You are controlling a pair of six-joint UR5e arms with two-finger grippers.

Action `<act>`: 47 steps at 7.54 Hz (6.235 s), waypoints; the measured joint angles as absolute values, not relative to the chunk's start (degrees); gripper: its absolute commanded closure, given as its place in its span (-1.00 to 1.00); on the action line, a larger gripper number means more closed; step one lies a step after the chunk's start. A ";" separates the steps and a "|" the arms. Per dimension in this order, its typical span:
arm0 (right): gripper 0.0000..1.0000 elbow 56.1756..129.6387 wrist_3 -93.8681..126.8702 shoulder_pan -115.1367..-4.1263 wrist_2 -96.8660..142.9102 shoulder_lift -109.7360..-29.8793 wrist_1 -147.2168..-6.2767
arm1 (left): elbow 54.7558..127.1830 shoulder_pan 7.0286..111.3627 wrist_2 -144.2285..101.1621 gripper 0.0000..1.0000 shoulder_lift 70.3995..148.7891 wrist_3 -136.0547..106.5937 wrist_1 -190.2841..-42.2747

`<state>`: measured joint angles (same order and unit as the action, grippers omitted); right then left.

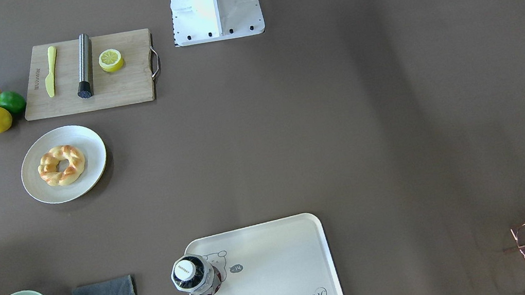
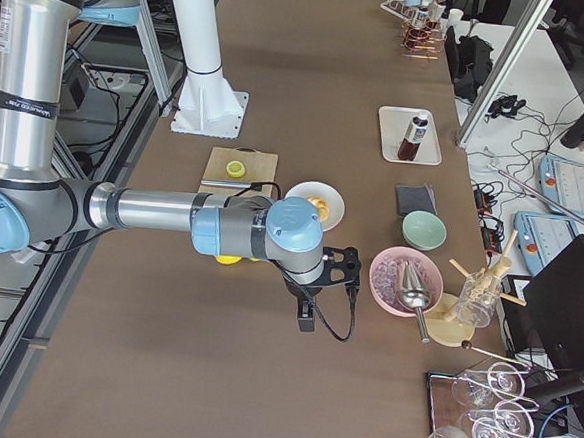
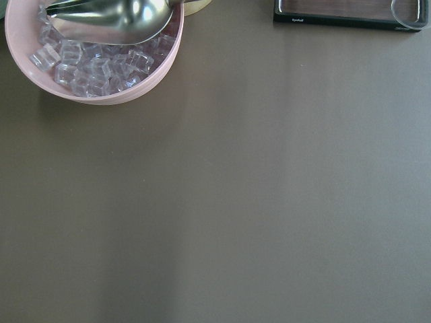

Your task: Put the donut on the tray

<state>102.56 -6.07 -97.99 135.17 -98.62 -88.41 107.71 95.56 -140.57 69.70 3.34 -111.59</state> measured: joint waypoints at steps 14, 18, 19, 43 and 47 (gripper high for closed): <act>-1.00 101.04 39.91 -70.85 134.62 -94.83 -63.56 | 107.20 92.20 -144.28 -0.93 67.08 0.01 -119.33; -0.86 95.74 53.45 -60.45 131.57 -90.44 -55.14 | 107.20 92.12 -144.04 -0.93 67.72 -1.36 -119.32; -0.74 94.81 54.06 -58.52 130.80 -90.00 -54.32 | 107.17 92.11 -143.94 -0.93 67.90 -1.39 -119.29; 1.00 107.55 84.76 -42.65 122.41 -61.40 -78.11 | 97.71 39.69 -125.16 -0.59 133.04 -72.99 -96.44; 1.00 108.94 85.09 -41.86 121.70 -61.74 -78.35 | 97.85 40.54 -125.59 0.06 132.42 -73.12 -97.05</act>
